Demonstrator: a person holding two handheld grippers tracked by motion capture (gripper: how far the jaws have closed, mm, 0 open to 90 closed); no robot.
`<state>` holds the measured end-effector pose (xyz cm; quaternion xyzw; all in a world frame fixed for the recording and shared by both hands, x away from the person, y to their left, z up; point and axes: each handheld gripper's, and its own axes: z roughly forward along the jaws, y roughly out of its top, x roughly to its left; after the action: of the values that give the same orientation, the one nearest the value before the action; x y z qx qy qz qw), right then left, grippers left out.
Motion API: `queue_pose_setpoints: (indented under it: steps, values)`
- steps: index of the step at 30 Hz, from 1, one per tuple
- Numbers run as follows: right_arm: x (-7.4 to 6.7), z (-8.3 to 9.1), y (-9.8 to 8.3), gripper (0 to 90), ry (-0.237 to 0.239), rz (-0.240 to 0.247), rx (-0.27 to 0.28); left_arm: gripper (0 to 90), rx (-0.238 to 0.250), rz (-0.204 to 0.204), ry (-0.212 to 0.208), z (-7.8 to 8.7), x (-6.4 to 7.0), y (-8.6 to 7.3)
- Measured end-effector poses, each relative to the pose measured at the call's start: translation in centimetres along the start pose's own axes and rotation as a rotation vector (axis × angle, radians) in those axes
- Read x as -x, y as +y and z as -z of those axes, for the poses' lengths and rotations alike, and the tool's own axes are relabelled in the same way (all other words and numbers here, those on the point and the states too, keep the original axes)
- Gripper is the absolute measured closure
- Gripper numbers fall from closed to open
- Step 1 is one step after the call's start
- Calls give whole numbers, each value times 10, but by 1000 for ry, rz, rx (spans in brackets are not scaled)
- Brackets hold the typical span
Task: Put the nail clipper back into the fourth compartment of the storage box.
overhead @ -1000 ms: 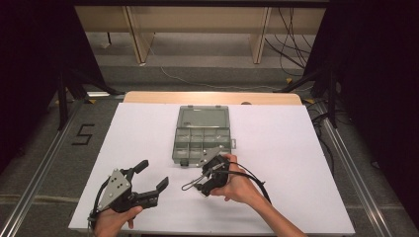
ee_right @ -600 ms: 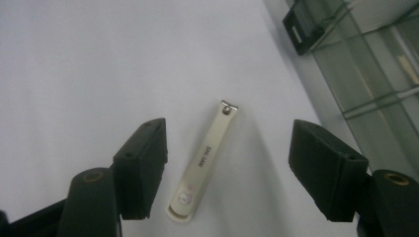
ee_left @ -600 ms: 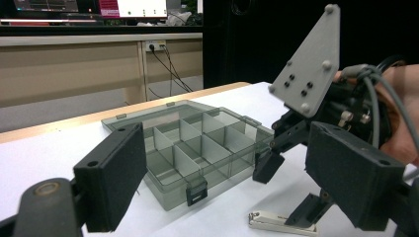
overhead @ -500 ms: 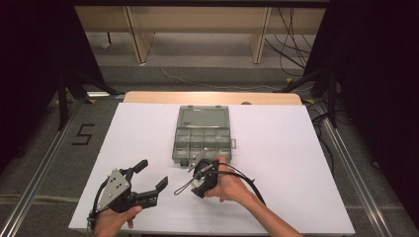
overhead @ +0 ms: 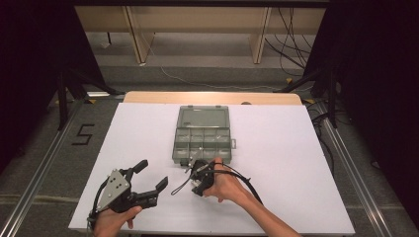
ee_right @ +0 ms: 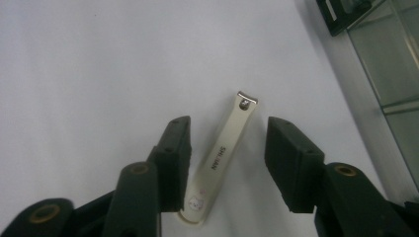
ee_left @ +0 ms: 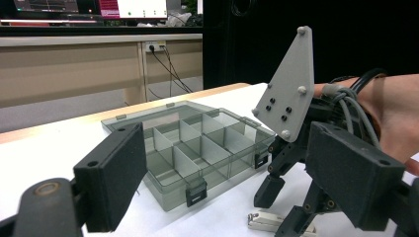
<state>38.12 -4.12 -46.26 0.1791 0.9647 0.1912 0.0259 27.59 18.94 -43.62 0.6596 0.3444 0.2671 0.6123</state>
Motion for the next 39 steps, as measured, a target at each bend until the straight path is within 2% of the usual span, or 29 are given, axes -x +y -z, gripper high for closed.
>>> queue_pose_setpoints:
  steps: [7,10,18,20,21,24,27,30,34,39]
  values:
    - [3,-2,1,635,14,-11,-23,156,4,4,-6,-2,0,-1]
    - [4,-2,3,690,2,-3,-32,156,4,6,-7,-2,0,-1]
    - [4,-2,4,770,-14,7,-54,156,-5,6,-2,-1,0,-1]
    - [7,-2,4,771,-26,32,-68,156,3,5,-6,-1,0,-1]
    - [3,-2,5,772,-15,-3,-64,156,3,5,-6,-1,0,-1]
    - [2,-3,6,774,-30,36,-68,156,4,5,-8,-2,0,-1]
    - [1,-3,6,774,-32,39,-66,156,-5,1,-5,0,0,0]
    - [2,-2,6,774,-23,24,-63,156,-7,5,0,0,-1,0]
    - [5,0,6,774,-22,29,-51,156,-6,5,-1,-1,-1,0]
    - [13,10,2,775,-5,-8,-1,156,-4,2,-2,0,-1,0]
